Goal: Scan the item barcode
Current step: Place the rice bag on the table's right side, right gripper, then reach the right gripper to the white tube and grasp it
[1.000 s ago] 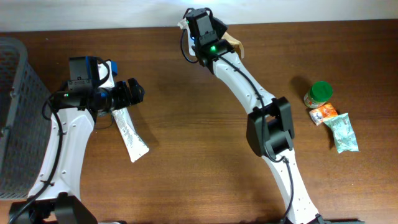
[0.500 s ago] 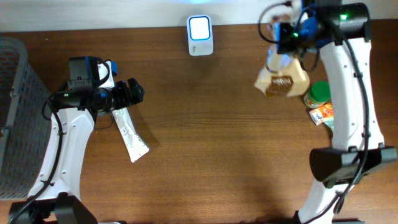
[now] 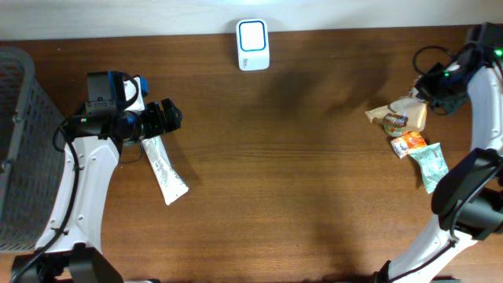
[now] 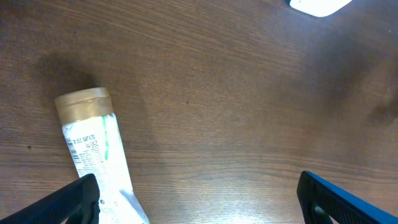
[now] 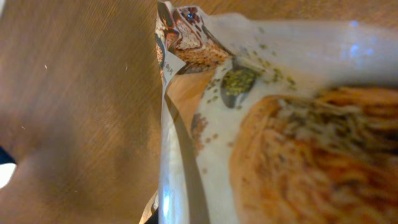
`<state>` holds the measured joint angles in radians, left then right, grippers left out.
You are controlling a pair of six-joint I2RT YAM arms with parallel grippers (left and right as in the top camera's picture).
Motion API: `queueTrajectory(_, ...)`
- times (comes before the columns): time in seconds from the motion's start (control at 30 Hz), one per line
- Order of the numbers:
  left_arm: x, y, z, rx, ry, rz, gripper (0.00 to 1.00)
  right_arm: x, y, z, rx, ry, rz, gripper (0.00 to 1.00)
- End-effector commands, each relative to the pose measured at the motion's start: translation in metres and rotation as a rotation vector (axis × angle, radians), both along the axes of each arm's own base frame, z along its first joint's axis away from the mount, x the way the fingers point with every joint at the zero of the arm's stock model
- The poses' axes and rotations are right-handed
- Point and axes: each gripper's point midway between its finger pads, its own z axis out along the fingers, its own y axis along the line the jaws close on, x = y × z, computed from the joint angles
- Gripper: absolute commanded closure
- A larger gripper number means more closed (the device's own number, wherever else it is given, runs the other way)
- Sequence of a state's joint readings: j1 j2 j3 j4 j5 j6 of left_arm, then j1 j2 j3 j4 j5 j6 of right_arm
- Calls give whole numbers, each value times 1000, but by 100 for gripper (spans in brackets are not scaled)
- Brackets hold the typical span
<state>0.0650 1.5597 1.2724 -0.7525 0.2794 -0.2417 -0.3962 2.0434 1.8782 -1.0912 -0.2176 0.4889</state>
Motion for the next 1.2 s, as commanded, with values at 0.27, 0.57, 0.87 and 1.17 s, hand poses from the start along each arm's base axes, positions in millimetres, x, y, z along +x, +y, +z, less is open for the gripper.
queueTrajectory(0.27,2,1,7,5,-21,-6,1,19,-13,6,-44,-140,100,76)
queueTrajectory(0.57,2,1,7,5,-21,-6,1,-10,-46,41,-76,-169,25,38)
queueTrajectory(0.87,2,1,7,5,-21,-6,1,-26,134,98,114,-276,578,37)
queueTrajectory(1.17,2,1,7,5,-21,-6,1,-54,344,23,208,-115,1071,36)
